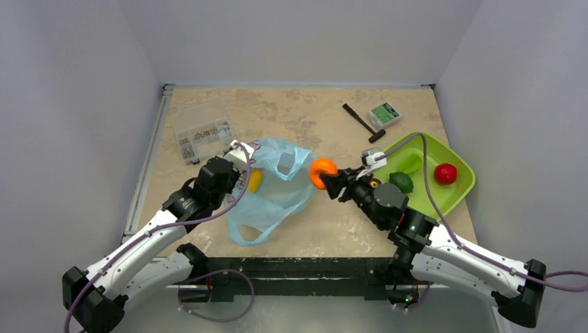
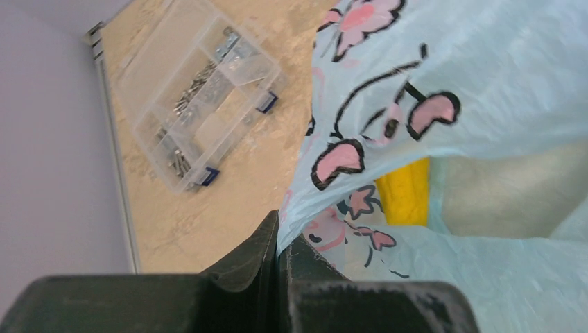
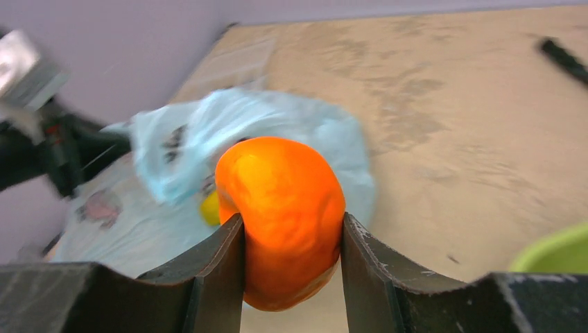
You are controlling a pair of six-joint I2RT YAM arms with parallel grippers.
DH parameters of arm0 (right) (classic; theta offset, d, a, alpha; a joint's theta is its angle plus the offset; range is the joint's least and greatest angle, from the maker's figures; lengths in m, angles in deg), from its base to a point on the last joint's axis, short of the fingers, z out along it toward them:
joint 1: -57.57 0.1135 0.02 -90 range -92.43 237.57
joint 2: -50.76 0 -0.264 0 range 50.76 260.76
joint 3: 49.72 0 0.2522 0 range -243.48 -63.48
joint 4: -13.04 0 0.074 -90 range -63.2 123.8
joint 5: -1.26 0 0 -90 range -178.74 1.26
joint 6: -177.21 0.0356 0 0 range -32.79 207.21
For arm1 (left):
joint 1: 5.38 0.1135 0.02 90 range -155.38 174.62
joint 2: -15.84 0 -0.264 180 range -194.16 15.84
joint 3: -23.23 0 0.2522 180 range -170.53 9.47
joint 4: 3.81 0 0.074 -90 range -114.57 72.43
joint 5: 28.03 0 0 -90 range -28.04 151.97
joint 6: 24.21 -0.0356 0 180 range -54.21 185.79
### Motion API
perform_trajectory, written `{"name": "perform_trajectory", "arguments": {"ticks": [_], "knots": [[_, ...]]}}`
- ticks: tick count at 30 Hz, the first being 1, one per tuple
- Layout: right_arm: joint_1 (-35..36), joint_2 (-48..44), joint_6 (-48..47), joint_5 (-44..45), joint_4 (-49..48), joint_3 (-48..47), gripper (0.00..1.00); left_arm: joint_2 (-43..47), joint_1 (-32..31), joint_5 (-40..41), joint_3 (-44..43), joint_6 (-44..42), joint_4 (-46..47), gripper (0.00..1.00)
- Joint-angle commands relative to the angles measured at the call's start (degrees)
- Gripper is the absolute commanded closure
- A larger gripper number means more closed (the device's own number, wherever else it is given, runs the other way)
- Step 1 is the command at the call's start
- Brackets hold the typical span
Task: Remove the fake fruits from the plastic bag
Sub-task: Place the fake fruit in the bin.
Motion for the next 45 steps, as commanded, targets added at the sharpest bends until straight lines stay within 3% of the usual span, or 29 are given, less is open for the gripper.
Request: {"name": "perform_trajectory", "arguments": {"ticks": [1, 4, 7, 12, 15, 20, 25, 31, 39, 45], "knots": [[-0.19, -3.97, 18.03, 38.73, 15.69, -0.63, 1.00, -2.57, -0.25, 12.84, -4.61, 3.75, -2.06, 1.00], [-2.91, 2.29, 43.29, 52.32, 41.61, -7.72, 1.00, -1.85, -0.27, 9.46, -4.86, 4.51, -2.30, 1.00], [-13.42, 13.35, 54.88, 52.40, 55.98, -13.96, 1.00, -0.22, -0.23, 6.45, -4.26, 5.36, -1.72, 1.00], [-33.60, 23.68, 38.57, 41.78, 44.25, -16.09, 1.00, 1.93, -0.33, -1.93, -2.84, 4.83, 0.29, 1.00], [-40.71, 23.16, 40.55, 38.21, 41.38, -13.10, 1.00, 3.54, -0.32, -7.87, -2.49, 4.11, 0.65, 1.00], [-53.94, 21.09, 36.09, 30.24, 31.64, -7.17, 1.00, 7.76, -0.33, -16.70, -0.78, 3.20, 3.84, 1.00], [-58.07, 26.67, 37.68, 29.88, 32.82, -7.55, 0.99, 7.38, -0.32, -21.93, -1.04, 2.48, 3.62, 1.00], [-59.50, 33.75, 35.64, 31.07, 31.80, -7.91, 0.89, 7.47, -0.33, -22.11, -1.13, 2.04, 3.27, 1.00], [-59.61, 31.69, 28.49, 25.88, 25.73, -6.21, 0.46, 7.90, -0.37, -22.23, -0.97, 1.71, 3.40, 1.00], [-59.61, 27.85, 23.86, 21.60, 22.86, -4.15, 0.23, 8.59, -0.41, -22.05, -0.52, 1.86, 3.77, 1.00]]}}
